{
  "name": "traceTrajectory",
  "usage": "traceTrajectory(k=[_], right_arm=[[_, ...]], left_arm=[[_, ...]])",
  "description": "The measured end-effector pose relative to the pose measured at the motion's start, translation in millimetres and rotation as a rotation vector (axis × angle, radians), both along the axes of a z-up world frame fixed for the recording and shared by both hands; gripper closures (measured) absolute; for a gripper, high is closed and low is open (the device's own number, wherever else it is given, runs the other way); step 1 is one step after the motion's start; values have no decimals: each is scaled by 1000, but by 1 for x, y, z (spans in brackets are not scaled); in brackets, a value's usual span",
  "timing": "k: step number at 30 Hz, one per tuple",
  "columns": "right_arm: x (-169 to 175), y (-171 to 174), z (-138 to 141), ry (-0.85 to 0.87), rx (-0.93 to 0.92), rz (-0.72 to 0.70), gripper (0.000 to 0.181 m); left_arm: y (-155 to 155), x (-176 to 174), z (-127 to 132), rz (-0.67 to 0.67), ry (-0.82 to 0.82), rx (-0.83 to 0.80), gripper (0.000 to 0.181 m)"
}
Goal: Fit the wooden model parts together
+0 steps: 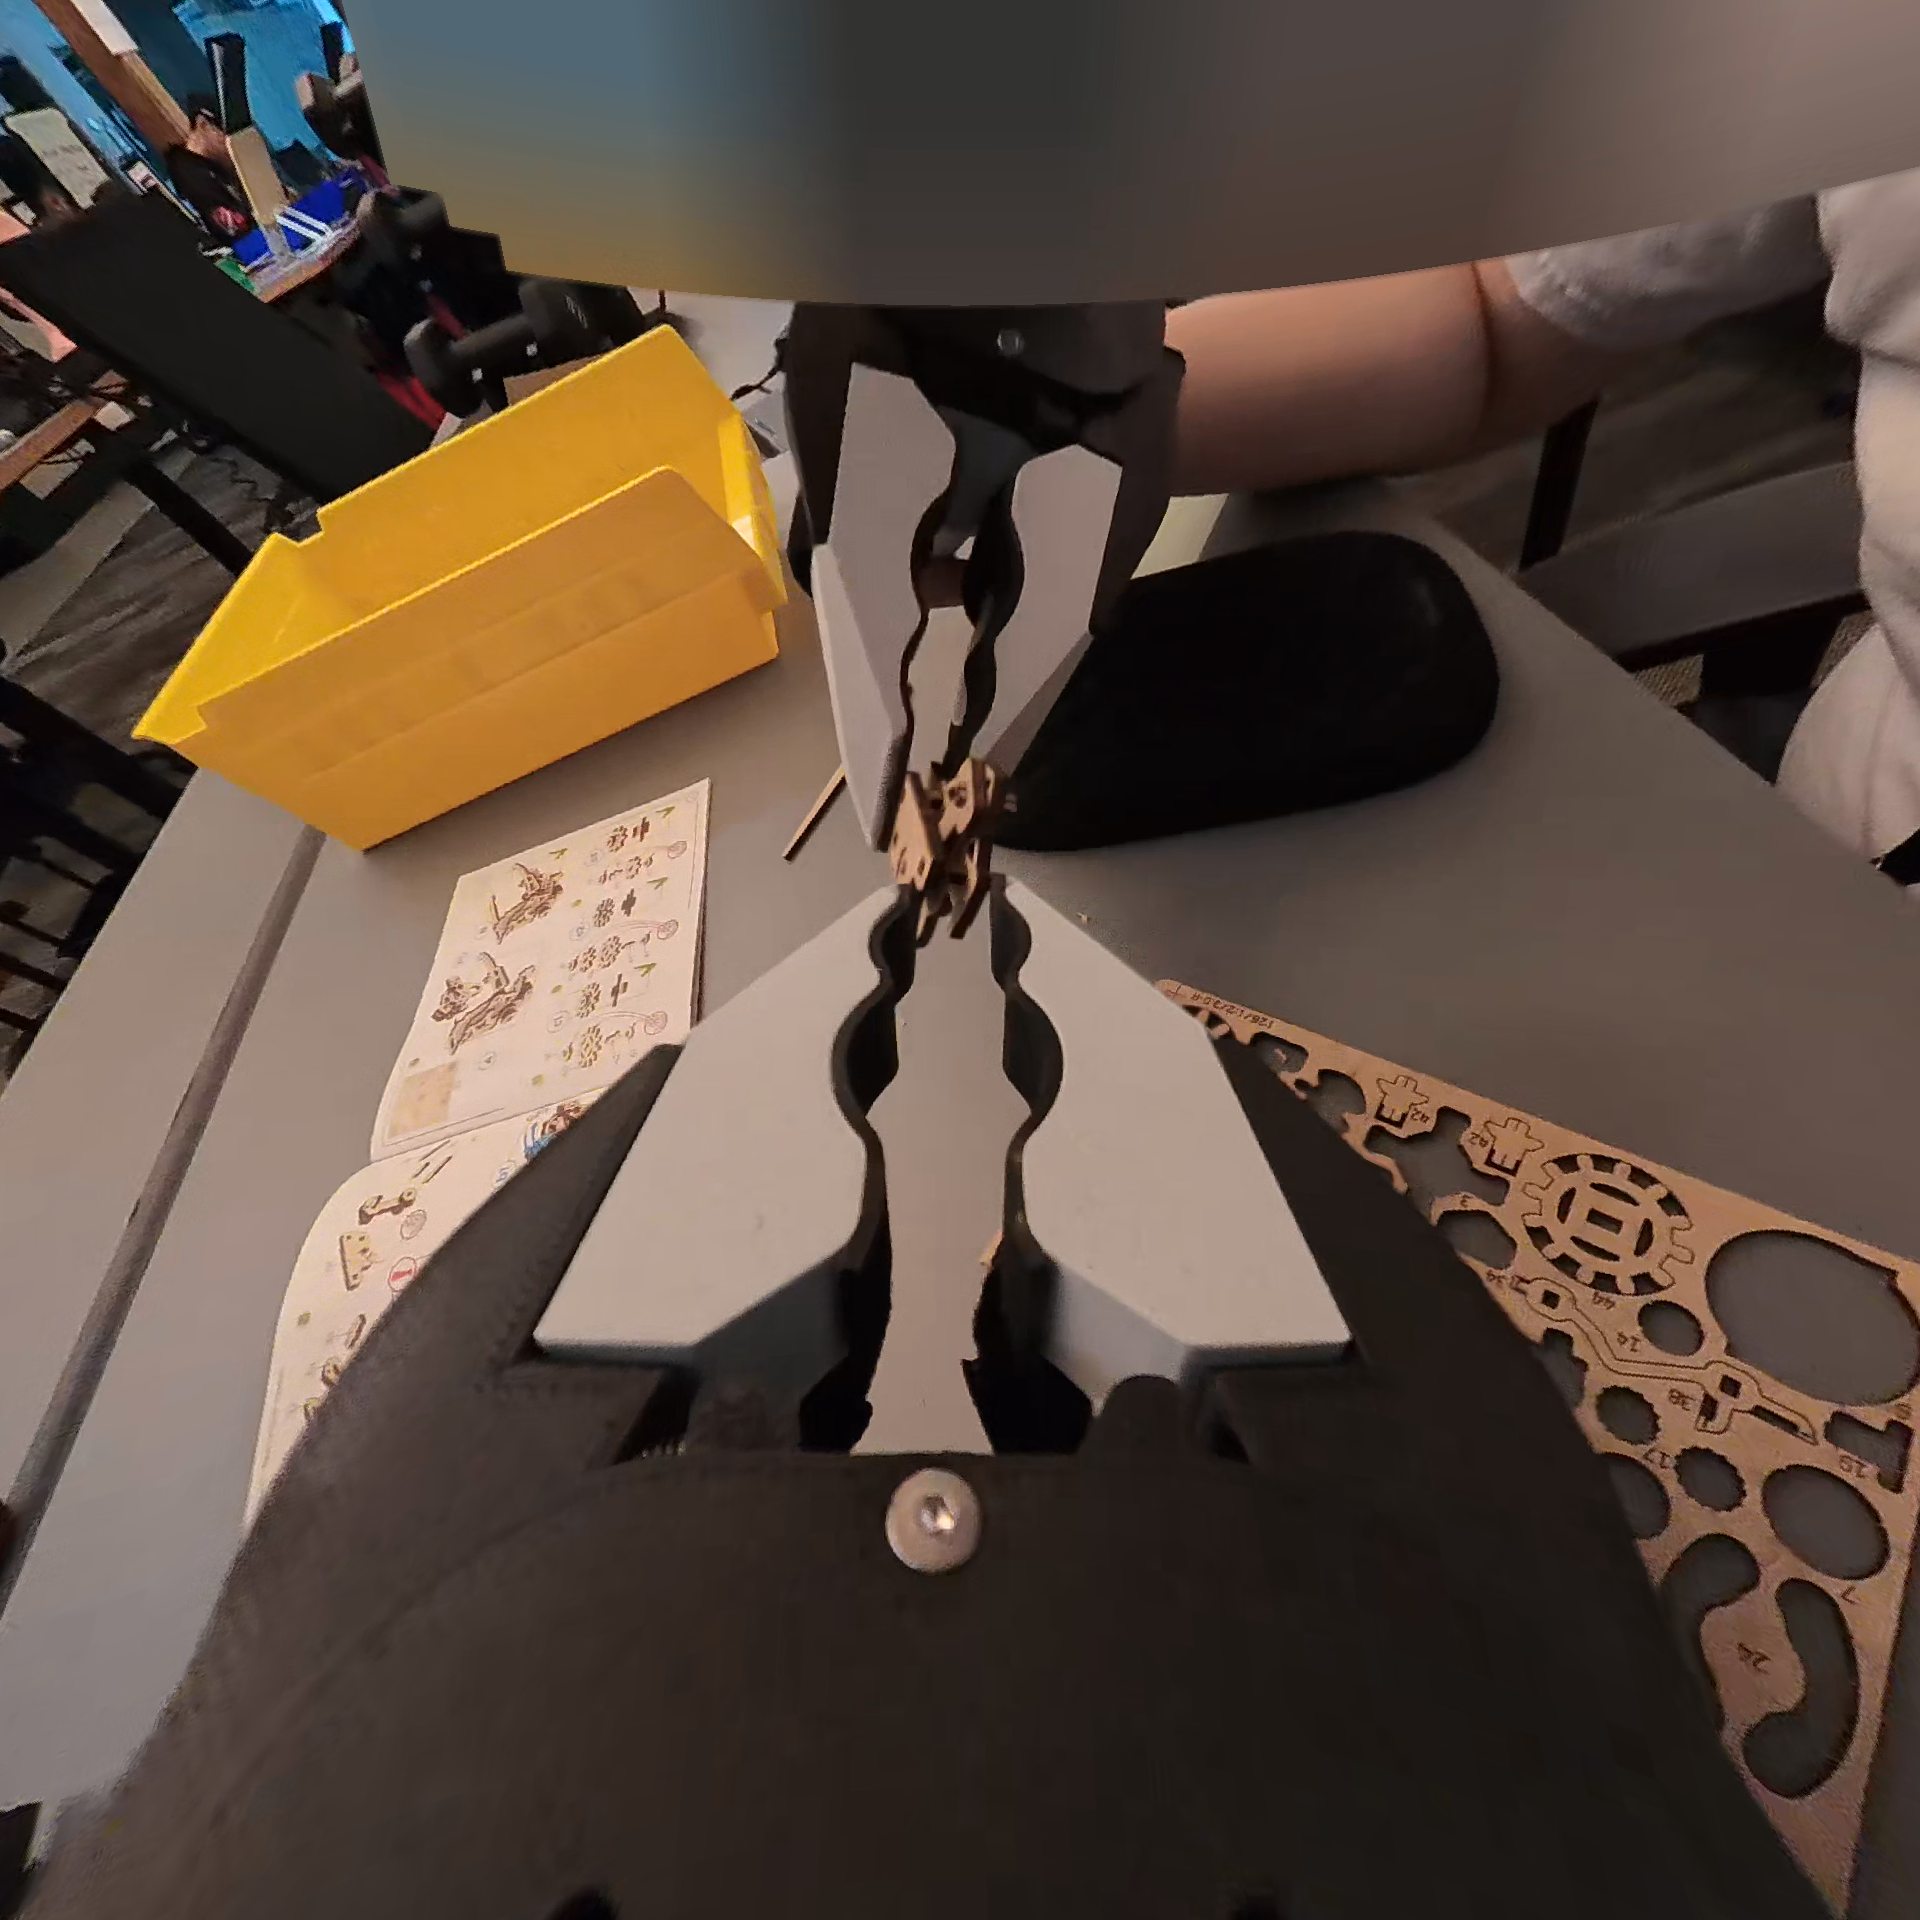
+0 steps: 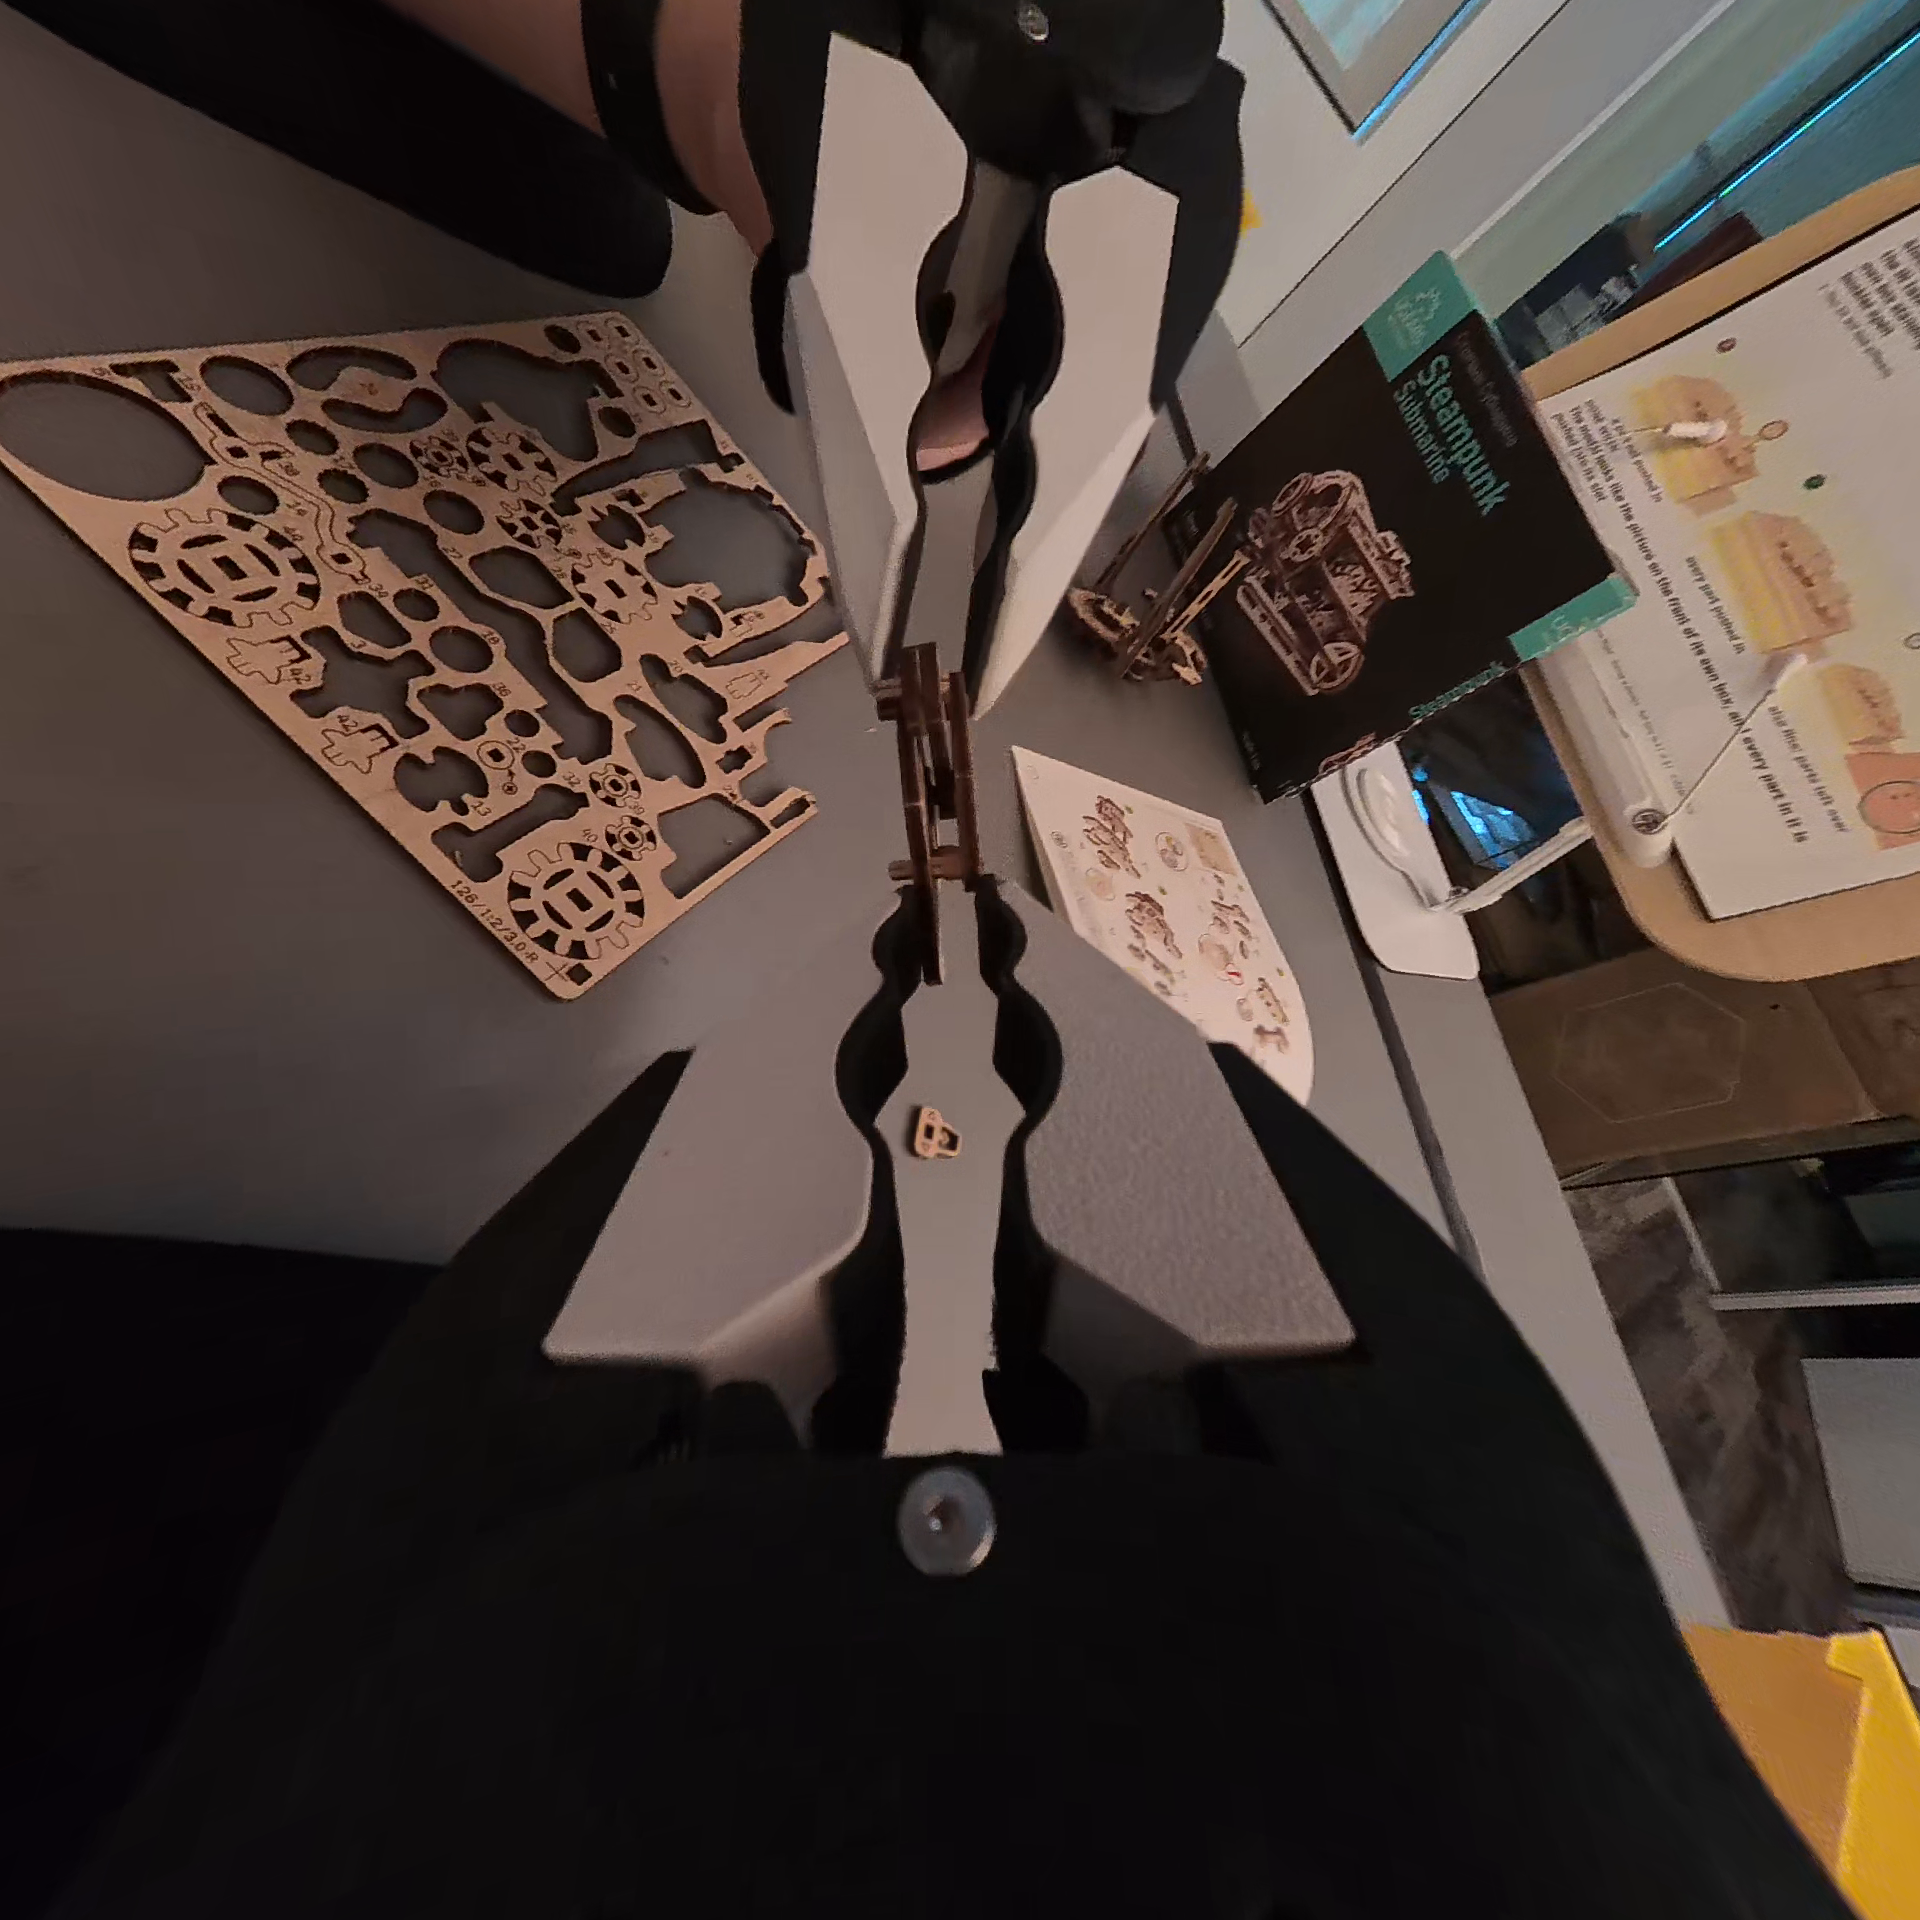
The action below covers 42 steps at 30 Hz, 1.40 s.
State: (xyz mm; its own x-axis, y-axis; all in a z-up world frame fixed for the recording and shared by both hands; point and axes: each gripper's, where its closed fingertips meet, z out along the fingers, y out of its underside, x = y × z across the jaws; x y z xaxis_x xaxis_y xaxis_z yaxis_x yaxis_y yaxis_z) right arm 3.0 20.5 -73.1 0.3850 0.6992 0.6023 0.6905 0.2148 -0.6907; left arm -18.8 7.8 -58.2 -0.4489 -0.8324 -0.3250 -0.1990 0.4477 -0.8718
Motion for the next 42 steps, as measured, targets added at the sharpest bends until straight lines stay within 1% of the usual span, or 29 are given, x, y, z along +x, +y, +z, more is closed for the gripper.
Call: traceTrajectory(k=[5,8,9,11,14,17,20,25,28,33,37,38,40,41,42], right_arm=[[-2,-2,-5,26,-67,19,173],[-4,-5,-14,54,-173,34,173],[-3,-4,-14,64,-177,33,172],[-3,-2,-12,84,-164,30,165],[-6,-7,-16,61,-168,63,172],[-6,-7,-22,20,-160,64,172],[-4,-6,-24,25,-187,46,173],[-5,-7,-22,71,-247,43,173],[-4,-8,-21,45,-226,33,173],[-5,-11,-33,5,-268,47,174],[-4,-12,-39,-26,-288,39,174],[-2,-8,-42,-33,-295,17,174],[0,0,-44,22,-350,-44,173],[2,5,-43,37,-357,-80,173],[4,8,-44,56,-374,-116,173]], left_arm=[[-1,-1,-5,-2,-1,62,170],[-2,-2,-12,-12,48,62,171],[-2,-2,-14,-10,59,60,171],[-1,-2,-18,-14,84,56,171],[-2,-3,-17,-25,87,21,170],[-3,-3,-22,-31,120,-3,170],[-1,0,-25,-16,114,-1,170],[-2,-1,-21,-21,93,-1,171],[-3,-1,-21,-27,115,-15,171],[-7,-3,-33,-49,178,15,171],[-7,-3,-40,-50,209,11,171],[-4,-2,-43,-29,217,12,170],[6,1,-44,23,219,-3,170],[7,1,-39,29,216,-54,162],[6,3,-32,29,205,-130,150]])
